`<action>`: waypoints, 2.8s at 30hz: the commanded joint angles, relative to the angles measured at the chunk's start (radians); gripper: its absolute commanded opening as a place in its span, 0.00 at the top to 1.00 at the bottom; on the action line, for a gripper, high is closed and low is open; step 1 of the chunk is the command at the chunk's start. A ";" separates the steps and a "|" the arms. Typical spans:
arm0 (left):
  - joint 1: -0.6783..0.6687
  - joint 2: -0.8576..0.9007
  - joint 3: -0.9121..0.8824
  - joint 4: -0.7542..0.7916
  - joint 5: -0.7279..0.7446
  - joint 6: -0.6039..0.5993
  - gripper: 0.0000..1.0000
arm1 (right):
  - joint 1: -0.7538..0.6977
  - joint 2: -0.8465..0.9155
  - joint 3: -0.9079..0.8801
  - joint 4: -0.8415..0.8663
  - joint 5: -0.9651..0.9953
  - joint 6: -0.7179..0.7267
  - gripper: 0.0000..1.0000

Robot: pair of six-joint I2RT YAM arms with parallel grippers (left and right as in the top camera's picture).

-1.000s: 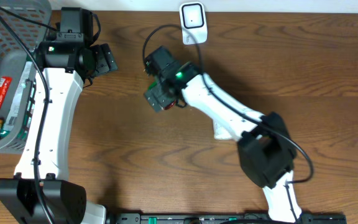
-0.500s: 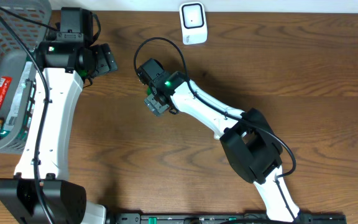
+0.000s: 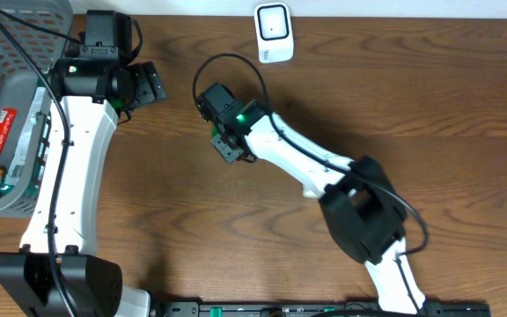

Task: Scan the item barcode
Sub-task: 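Lift the jar and carry it right beside the white tub, then set the jar down, release, and retract the right gripper right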

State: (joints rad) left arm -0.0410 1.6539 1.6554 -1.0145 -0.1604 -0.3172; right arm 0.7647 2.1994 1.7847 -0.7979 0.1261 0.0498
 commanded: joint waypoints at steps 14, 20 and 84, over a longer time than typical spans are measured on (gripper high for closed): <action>0.003 -0.003 -0.006 -0.002 -0.006 0.001 0.02 | -0.502 -0.617 0.005 -0.592 -0.131 0.126 0.61; 0.003 -0.003 -0.006 -0.002 -0.006 0.001 0.02 | -0.616 -0.617 -0.304 -0.482 -0.167 0.111 0.62; 0.003 -0.003 -0.006 -0.002 -0.006 0.001 0.02 | -1.012 -0.734 -0.570 -0.057 0.056 0.046 0.01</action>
State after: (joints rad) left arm -0.0410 1.6539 1.6554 -1.0138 -0.1604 -0.3176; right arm -0.1829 1.4704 1.2037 -0.8413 0.0853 0.1085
